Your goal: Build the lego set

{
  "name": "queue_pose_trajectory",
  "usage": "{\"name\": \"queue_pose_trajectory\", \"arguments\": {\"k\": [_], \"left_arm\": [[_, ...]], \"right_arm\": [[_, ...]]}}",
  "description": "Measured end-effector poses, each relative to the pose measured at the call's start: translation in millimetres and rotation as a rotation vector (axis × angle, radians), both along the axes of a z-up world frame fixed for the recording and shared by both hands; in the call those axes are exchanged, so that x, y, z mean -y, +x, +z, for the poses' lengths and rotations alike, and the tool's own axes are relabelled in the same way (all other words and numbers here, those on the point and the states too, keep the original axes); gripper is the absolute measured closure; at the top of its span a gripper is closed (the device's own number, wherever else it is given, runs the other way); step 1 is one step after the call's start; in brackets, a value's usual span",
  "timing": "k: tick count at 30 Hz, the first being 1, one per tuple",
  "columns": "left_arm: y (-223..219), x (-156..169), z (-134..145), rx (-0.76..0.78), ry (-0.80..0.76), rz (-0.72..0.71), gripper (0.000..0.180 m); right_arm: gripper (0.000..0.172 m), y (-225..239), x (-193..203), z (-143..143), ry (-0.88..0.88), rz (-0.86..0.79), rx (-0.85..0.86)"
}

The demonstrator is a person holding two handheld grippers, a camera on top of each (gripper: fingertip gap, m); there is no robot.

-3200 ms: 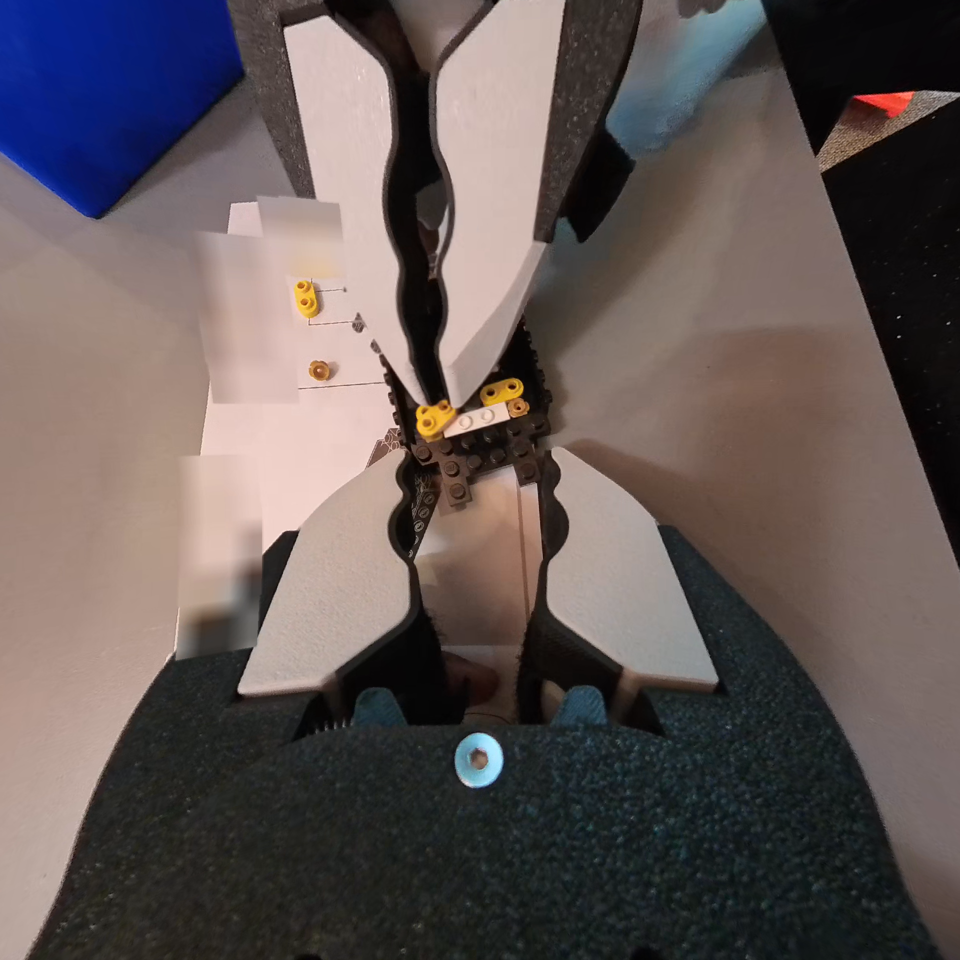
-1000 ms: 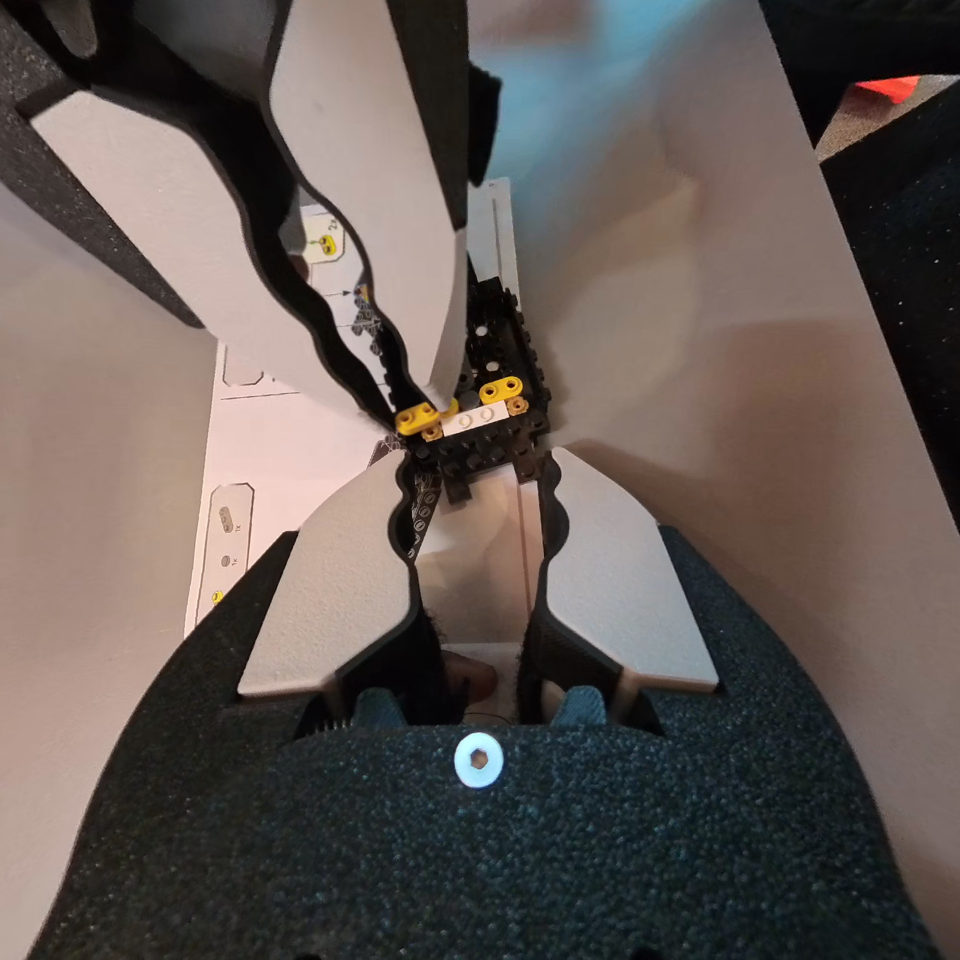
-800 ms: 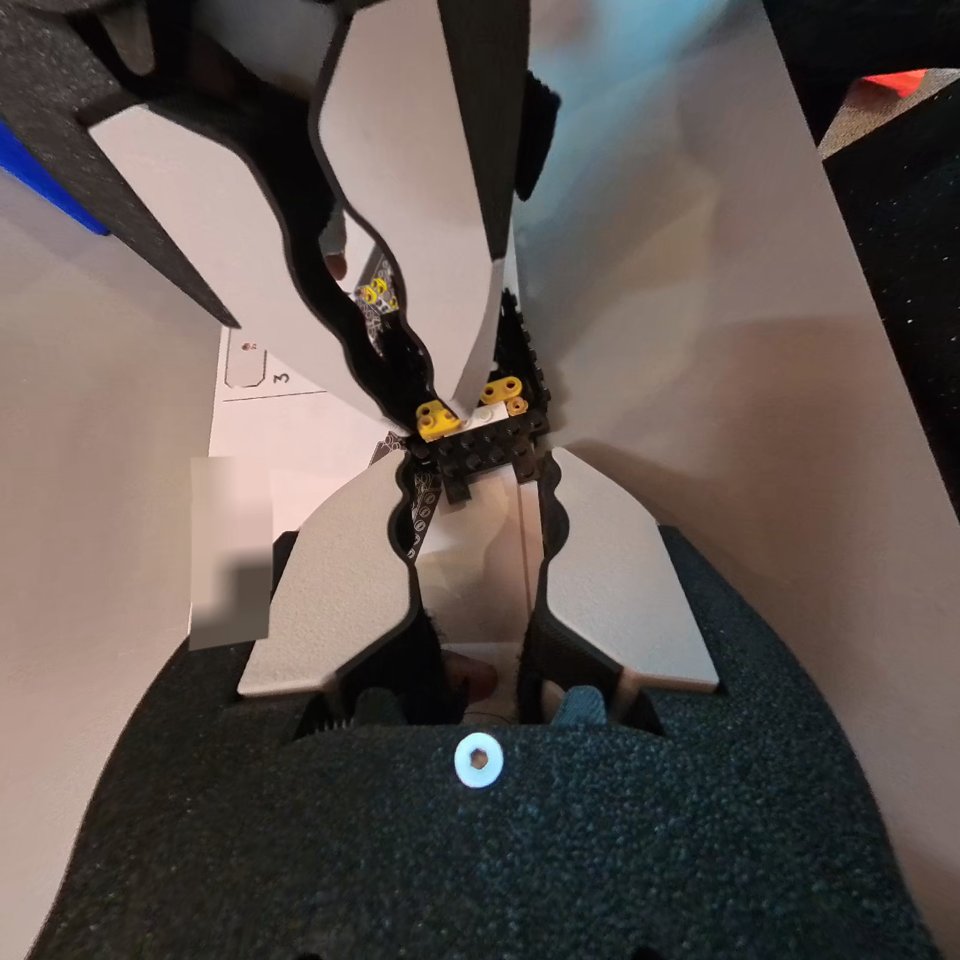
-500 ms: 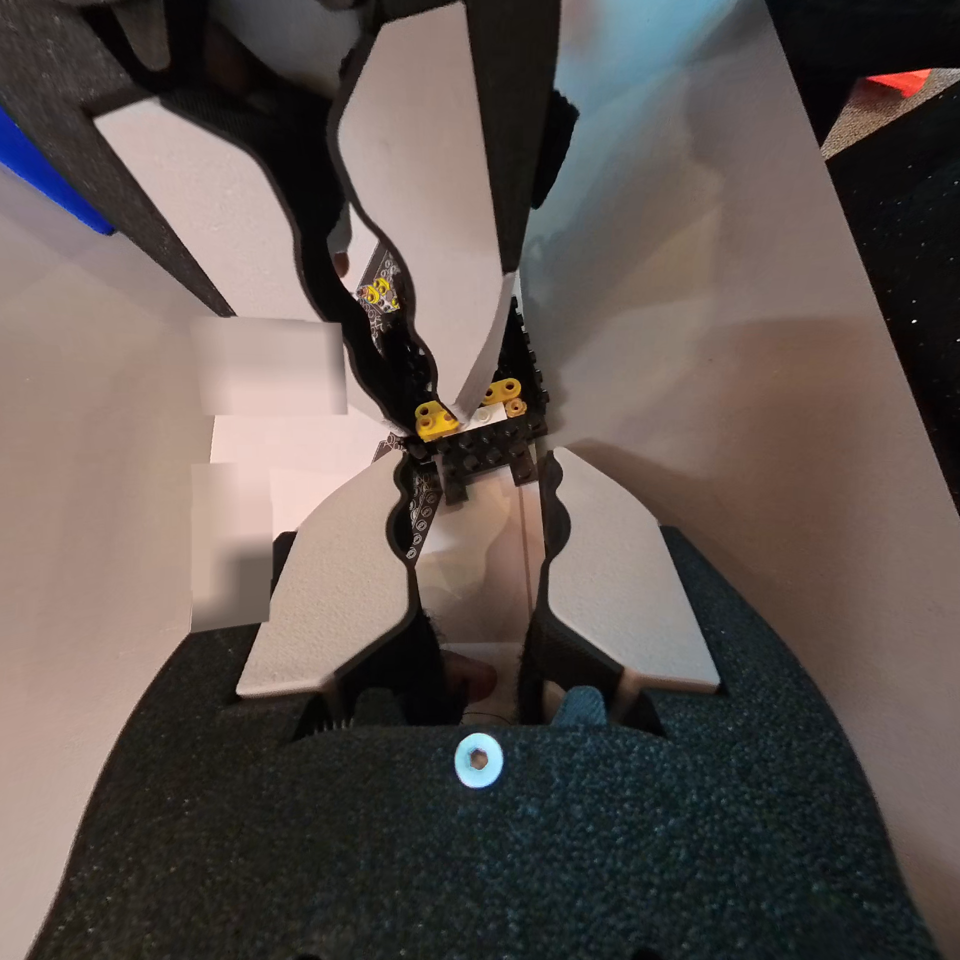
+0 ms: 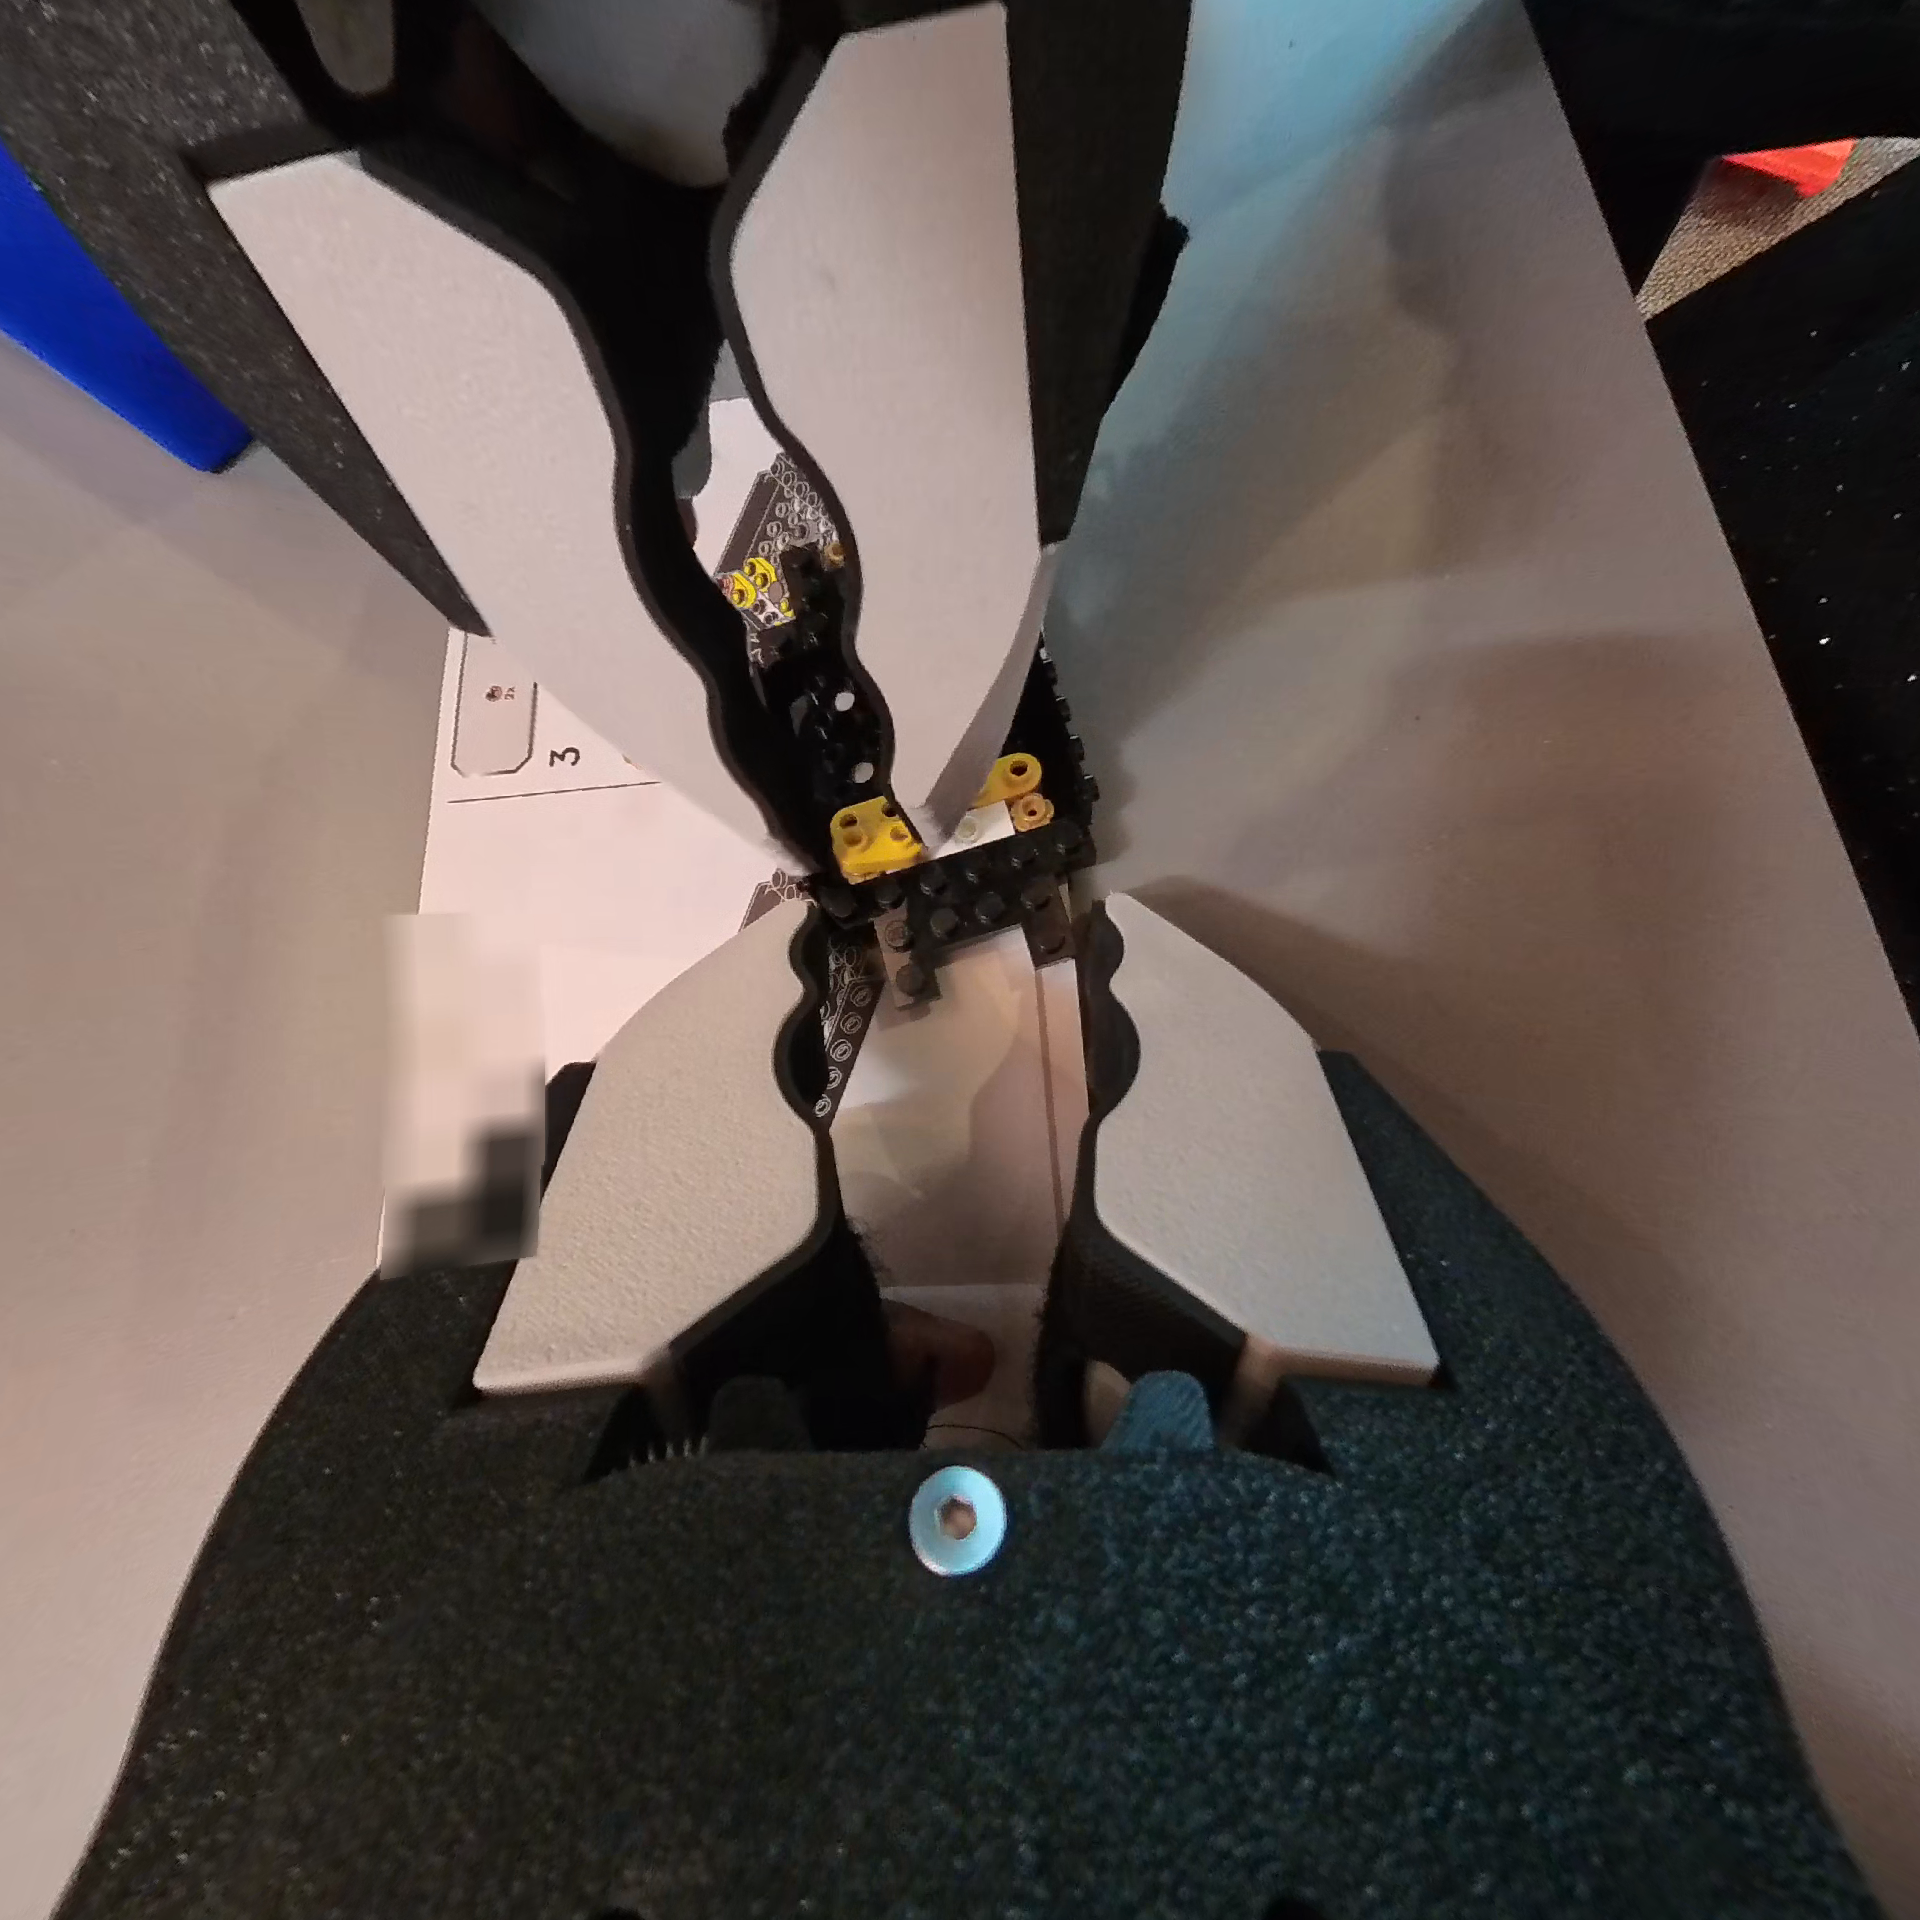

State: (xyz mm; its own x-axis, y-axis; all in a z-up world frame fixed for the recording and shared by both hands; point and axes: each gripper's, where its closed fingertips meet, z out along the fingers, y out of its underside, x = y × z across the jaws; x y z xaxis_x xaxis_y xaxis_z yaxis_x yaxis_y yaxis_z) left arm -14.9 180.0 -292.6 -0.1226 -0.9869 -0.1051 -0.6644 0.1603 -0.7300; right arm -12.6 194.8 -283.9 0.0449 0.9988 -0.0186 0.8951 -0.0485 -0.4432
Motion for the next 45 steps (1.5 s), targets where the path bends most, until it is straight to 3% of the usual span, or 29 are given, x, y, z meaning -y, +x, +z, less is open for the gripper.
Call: {"name": "queue_pose_trajectory", "arguments": {"k": [8, 11, 13, 20, 32, 45], "left_arm": [[-0.1, 0.1, 0.1, 0.001, 0.002, -0.001, 0.134], [-0.2, 0.1, 0.1, 0.002, 0.002, -0.001, 0.134], [-0.2, 0.2, 0.1, 0.001, 0.000, -0.001, 0.134], [-0.2, 0.3, 0.1, 0.004, -0.002, -0.003, 0.134], [-0.3, 0.5, 0.2, 0.004, -0.002, -0.005, 0.134], [-0.1, 1.0, -0.1, 0.006, -0.014, -0.001, 0.135]], "right_arm": [[0.151, 0.2, -3.6, 4.6, 0.022, -0.005, -0.029], [0.169, 7.5, -5.7, 8.4, -0.005, -0.038, -0.054], [0.172, 9.1, -2.0, 7.1, -0.046, -0.046, -0.076], [0.172, 6.6, -1.9, -3.0, -0.055, -0.040, -0.078], [0.172, 1.7, -2.4, 3.7, -0.060, -0.003, -0.078], [0.171, 1.9, -0.4, -1.3, -0.063, 0.055, 0.022]]}}
